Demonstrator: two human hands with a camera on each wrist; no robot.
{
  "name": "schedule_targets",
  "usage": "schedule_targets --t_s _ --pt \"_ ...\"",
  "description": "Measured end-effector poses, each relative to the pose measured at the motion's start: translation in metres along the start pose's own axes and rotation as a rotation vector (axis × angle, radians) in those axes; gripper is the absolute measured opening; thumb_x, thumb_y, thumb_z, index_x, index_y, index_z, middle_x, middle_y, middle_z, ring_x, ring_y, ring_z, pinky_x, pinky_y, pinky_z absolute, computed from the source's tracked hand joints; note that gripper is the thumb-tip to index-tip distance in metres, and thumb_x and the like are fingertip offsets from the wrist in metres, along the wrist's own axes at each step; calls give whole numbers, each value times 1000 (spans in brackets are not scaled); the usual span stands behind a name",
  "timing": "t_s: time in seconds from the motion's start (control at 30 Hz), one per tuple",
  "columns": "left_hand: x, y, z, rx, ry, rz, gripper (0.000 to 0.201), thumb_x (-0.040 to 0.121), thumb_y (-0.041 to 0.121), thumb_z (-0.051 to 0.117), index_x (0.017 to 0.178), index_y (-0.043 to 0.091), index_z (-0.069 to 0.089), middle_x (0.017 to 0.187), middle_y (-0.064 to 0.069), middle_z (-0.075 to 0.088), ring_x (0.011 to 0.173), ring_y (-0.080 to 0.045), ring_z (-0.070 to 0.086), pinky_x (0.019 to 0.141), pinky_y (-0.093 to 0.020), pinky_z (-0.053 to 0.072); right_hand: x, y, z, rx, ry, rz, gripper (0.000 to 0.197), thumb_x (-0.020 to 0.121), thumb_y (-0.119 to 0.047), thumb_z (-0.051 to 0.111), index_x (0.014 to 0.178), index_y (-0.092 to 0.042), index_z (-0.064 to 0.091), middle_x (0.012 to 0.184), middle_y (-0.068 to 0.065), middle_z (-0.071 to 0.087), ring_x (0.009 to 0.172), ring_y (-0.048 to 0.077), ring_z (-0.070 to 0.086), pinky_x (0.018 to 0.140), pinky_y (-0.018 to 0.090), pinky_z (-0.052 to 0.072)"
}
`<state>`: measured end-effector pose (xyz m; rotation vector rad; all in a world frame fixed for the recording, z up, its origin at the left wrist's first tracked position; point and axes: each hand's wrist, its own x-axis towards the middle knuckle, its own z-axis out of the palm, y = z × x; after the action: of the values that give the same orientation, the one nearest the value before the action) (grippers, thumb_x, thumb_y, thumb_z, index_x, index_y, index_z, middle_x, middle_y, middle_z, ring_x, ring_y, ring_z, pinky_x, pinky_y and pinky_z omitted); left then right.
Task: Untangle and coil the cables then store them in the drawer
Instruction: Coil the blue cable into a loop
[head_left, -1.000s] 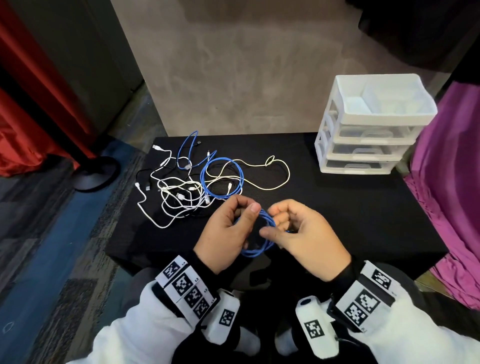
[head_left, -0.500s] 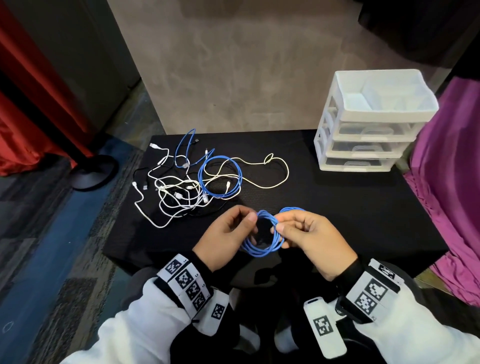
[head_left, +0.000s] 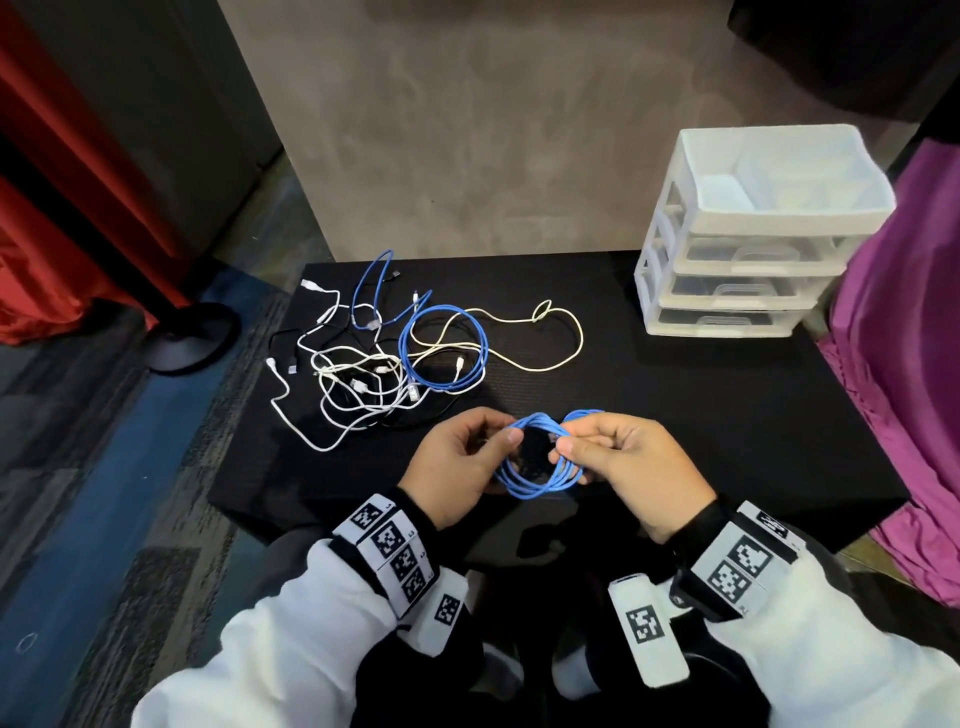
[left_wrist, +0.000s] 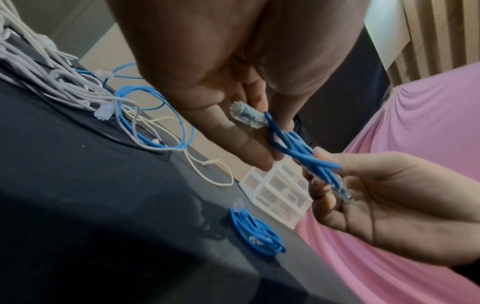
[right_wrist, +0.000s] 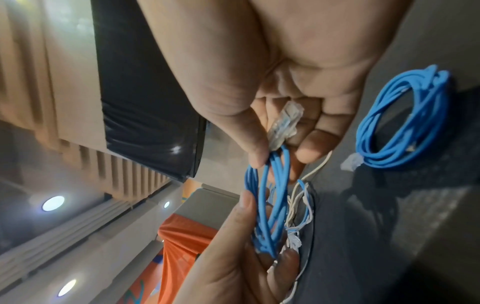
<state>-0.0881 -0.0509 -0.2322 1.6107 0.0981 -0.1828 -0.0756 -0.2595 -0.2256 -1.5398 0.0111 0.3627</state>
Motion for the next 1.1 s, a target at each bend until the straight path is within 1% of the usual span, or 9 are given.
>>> schedule_targets --t_s 0.23,0.33,0.4,0.47,0.53,0.67,0.8,1.0,1.1 --pt "54 -13 -20 388 25 -27 40 84 65 59 95 29 71 85 3 76 80 -18 72 87 -42 60 35 19 -26 -83 247 70 8 94 -8 74 95 -1 73 79 12 71 67 19 62 53 24 53" --pt "85 -13 -37 759 198 95 25 93 44 64 103 23 72 103 1 68 92 -17 66 91 -27 50 50 21 -40 -46 318 102 12 92 -11 77 94 -1 72 81 12 72 66 23 63 55 25 56" --pt "101 -12 -47 904 258 168 18 94 31 64 106 20 72 114 -1 64 103 -20 64 95 -30 49 57 26 -47 -121 318 111 8 92 -14 78 91 -10 71 88 8 73 72 18 67 61 27 57" --pt "113 -15 -56 1068 226 120 24 93 25 61 116 20 68 125 -2 62 116 -26 60 100 -37 48 60 34 -53 -228 326 114 9 91 -21 80 93 -20 71 96 0 74 89 18 71 78 35 61" --pt "121 -18 -62 1248 130 -6 38 91 23 59 129 20 60 133 -4 57 123 -30 56 103 -42 47 60 40 -57 -336 352 115 32 89 -31 82 116 -17 72 117 -2 72 111 20 69 102 45 55" --pt "125 -19 -65 1405 96 -56 37 88 23 61 125 20 60 128 -7 61 123 -30 54 99 -43 50 51 43 -61 -475 386 66 51 91 -35 78 136 -17 63 130 1 64 113 18 65 108 42 50" --pt "124 -13 -68 1255 190 17 18 92 30 63 104 21 71 108 -8 69 108 -29 63 86 -33 49 44 47 -64 -511 386 24 41 90 -38 77 128 -26 65 127 0 64 118 17 63 109 45 50" --pt "105 43 -77 555 592 306 24 96 36 66 109 18 77 95 0 75 84 -10 65 89 -30 54 32 37 -64 -631 426 -116 39 93 -38 72 129 -27 65 127 -1 61 127 26 57 112 49 45" --pt "78 94 -74 215 579 483 13 98 29 65 91 26 76 81 1 72 73 -12 63 76 -34 56 28 25 -56 -619 440 -207 34 94 -32 71 127 -27 66 122 -7 60 125 24 58 110 48 47"
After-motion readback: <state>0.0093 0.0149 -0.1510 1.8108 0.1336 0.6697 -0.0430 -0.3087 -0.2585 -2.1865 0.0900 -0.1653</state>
